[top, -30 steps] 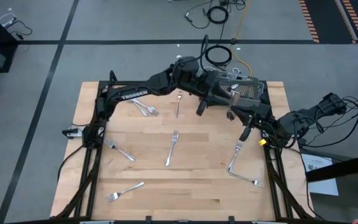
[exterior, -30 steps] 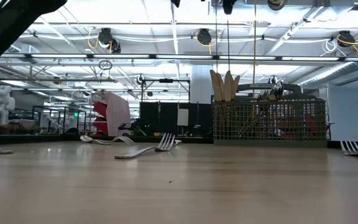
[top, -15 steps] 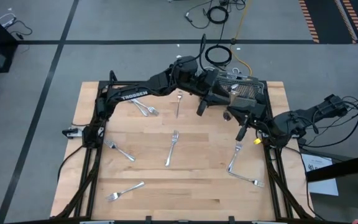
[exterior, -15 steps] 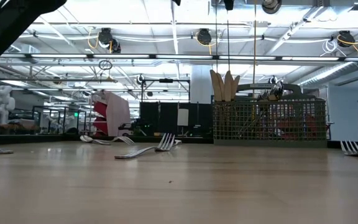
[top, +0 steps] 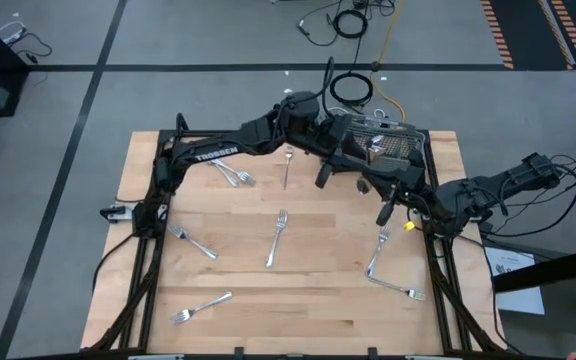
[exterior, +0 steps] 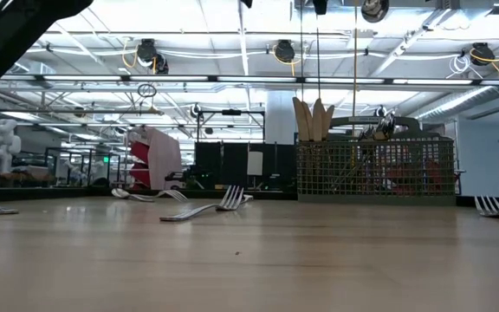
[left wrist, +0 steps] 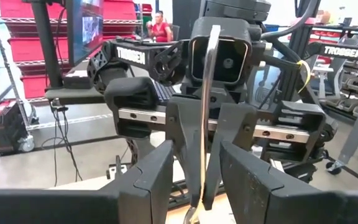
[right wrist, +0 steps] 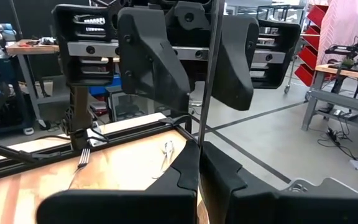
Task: Sort silverware
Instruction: Put the silver spoon into the silverware basket
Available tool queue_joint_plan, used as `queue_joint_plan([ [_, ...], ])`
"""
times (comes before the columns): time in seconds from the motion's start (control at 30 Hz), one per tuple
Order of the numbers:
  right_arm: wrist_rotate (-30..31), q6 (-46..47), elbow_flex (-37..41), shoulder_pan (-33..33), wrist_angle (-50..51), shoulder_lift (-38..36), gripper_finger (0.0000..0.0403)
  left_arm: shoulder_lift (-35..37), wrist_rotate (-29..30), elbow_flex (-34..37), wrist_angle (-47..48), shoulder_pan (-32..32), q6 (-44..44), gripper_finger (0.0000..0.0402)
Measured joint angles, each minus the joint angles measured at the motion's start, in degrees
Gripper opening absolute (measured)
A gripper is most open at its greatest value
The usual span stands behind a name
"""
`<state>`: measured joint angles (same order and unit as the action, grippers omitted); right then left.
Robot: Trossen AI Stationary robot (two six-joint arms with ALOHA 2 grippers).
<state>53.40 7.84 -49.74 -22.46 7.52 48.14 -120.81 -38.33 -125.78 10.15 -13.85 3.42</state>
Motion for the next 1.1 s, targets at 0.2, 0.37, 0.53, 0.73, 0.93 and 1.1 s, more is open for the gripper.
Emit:
queue_joint_plan([
  [0.2, -1.6, 0.0, 0.0, 0.0, -1.5, 0.0, 0.0, 0.0, 0.0, 0.0, 0.0, 0.0, -0.1, 0.0138],
  [0.37, -2.6, -2.6, 0.0, 0.0, -5.4, 0.2, 0.0, 0.0, -0.2, 0.0, 0.0, 0.7, -0.1, 0.0138],
  [0.53, -2.6, -3.7, 0.0, 0.3, -6.1, 0.2, 0.0, 0.0, -0.2, 0.0, -0.2, 1.2, -0.1, 0.0138],
  [0.73, -2.6, -3.2, 0.0, 1.1, -6.1, 0.2, 0.0, 0.0, -0.2, 0.0, -0.2, 1.2, 0.4, 0.009],
  [0.93, -2.6, -3.3, 0.0, 1.1, -5.9, 0.2, 0.0, 0.0, -0.3, 0.0, -0.2, 1.2, 1.9, 0.0013],
  [1.1, -2.1, -6.5, 0.0, 1.2, -5.9, 0.2, 0.0013, 0.0, 1.3, 0.0, -0.2, 0.9, 3.9, 0.0008],
])
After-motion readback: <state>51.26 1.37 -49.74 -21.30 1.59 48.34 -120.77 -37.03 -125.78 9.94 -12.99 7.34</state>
